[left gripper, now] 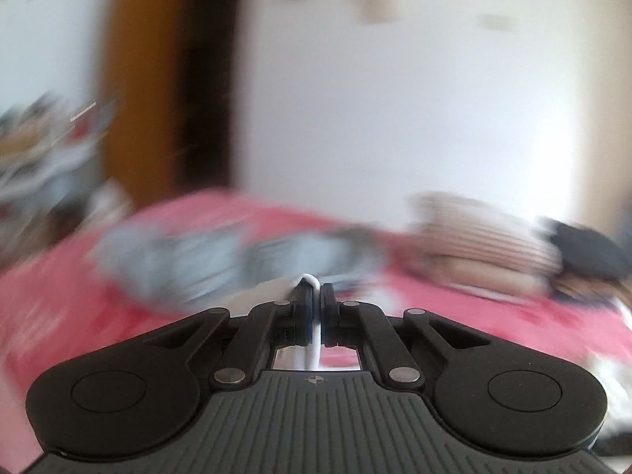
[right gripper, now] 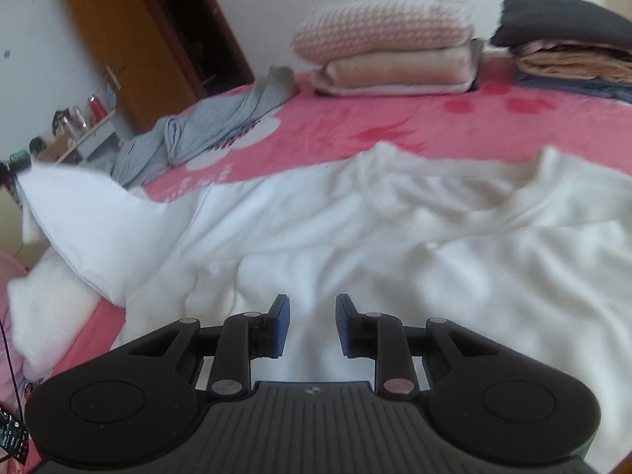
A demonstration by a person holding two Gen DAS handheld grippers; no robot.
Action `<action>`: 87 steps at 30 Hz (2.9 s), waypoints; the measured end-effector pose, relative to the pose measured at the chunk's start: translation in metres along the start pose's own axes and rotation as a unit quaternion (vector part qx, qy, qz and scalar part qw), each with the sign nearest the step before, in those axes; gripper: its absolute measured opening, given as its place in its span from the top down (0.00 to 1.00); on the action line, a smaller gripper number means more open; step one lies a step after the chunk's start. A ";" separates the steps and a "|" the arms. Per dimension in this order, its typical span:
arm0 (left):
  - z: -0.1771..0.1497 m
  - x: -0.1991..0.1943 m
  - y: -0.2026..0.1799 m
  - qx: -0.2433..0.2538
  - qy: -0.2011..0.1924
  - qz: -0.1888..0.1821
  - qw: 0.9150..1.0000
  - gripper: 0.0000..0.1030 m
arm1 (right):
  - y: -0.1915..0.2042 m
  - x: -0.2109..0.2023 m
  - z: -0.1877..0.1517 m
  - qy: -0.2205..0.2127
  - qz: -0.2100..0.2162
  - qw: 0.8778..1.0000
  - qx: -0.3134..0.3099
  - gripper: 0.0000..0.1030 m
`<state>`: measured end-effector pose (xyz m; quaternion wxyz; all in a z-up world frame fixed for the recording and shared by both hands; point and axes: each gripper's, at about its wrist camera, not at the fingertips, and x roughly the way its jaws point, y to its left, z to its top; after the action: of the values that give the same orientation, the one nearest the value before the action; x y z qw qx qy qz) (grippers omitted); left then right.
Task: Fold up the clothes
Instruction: 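Fold the side over the body with the left gripper toward the right gripper, then grasp the sleeve cuff with the right gripper and lift it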
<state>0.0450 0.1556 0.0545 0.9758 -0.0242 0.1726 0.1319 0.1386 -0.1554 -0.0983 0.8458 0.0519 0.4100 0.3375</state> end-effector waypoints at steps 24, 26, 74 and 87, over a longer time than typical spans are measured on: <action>-0.149 0.002 -0.112 0.214 0.202 -0.154 0.943 0.51 | 0.042 -0.020 0.001 -0.027 0.066 0.995 -0.067 0.63; -0.149 -0.002 -0.103 0.218 0.199 -0.148 0.944 0.51 | 0.079 -0.010 0.000 -0.032 0.069 0.986 -0.150 0.63; -0.166 0.015 -0.080 0.219 0.209 -0.115 0.946 0.51 | 0.154 0.041 -0.042 -0.029 -0.023 0.907 -0.419 0.86; -0.167 0.016 -0.082 0.223 0.211 -0.104 0.946 0.50 | -0.025 -0.055 0.010 -0.161 0.046 0.981 0.097 0.93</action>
<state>0.0265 0.0651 -0.1078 0.9058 0.1488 0.3961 -0.0201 0.1352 -0.2067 -0.0643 0.8755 0.2059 0.2961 0.3215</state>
